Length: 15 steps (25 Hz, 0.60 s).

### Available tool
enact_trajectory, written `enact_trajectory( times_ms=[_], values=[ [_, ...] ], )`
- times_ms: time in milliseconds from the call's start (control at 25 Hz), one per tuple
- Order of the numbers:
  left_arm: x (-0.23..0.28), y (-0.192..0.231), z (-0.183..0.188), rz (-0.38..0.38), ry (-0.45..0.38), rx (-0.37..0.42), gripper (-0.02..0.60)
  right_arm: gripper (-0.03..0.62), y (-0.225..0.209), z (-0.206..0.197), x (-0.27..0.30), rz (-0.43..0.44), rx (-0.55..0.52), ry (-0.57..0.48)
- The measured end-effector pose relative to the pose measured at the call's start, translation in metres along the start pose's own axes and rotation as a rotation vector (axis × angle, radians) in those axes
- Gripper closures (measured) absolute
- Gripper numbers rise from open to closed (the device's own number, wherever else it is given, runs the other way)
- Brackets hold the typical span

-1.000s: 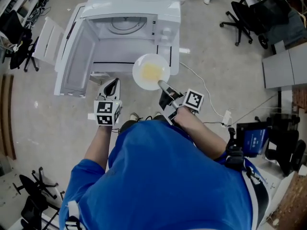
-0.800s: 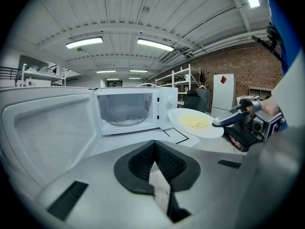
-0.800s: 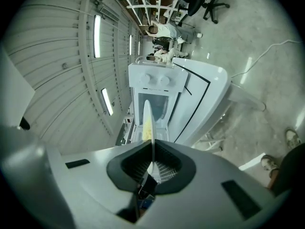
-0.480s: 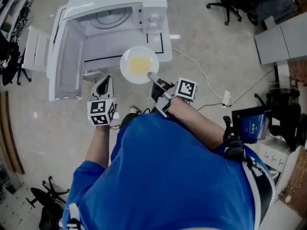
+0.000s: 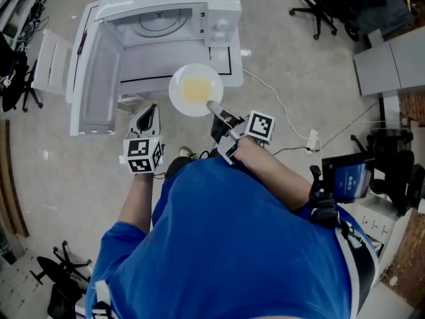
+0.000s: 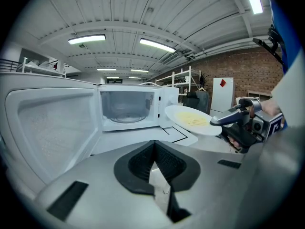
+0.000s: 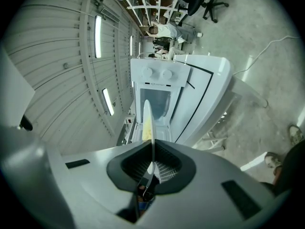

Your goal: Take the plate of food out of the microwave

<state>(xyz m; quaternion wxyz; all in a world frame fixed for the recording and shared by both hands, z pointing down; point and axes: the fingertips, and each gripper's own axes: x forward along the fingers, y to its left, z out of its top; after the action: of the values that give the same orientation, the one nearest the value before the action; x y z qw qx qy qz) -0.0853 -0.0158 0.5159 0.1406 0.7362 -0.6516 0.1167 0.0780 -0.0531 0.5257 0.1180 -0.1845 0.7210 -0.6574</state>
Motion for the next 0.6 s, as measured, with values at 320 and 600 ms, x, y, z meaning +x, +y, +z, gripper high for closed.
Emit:
enact_trajectory(
  times_ms=[320,600],
  values=[
    [0.002,0.006,0.0,0.001,0.004,-0.004,0.571,0.577,0.0,0.0,0.008,0.001,0.005,0.006],
    [0.001,0.012,0.002,0.004,0.0,0.007,0.572,0.577,0.001,0.0,0.014,-0.002,-0.006,0.012]
  ],
)
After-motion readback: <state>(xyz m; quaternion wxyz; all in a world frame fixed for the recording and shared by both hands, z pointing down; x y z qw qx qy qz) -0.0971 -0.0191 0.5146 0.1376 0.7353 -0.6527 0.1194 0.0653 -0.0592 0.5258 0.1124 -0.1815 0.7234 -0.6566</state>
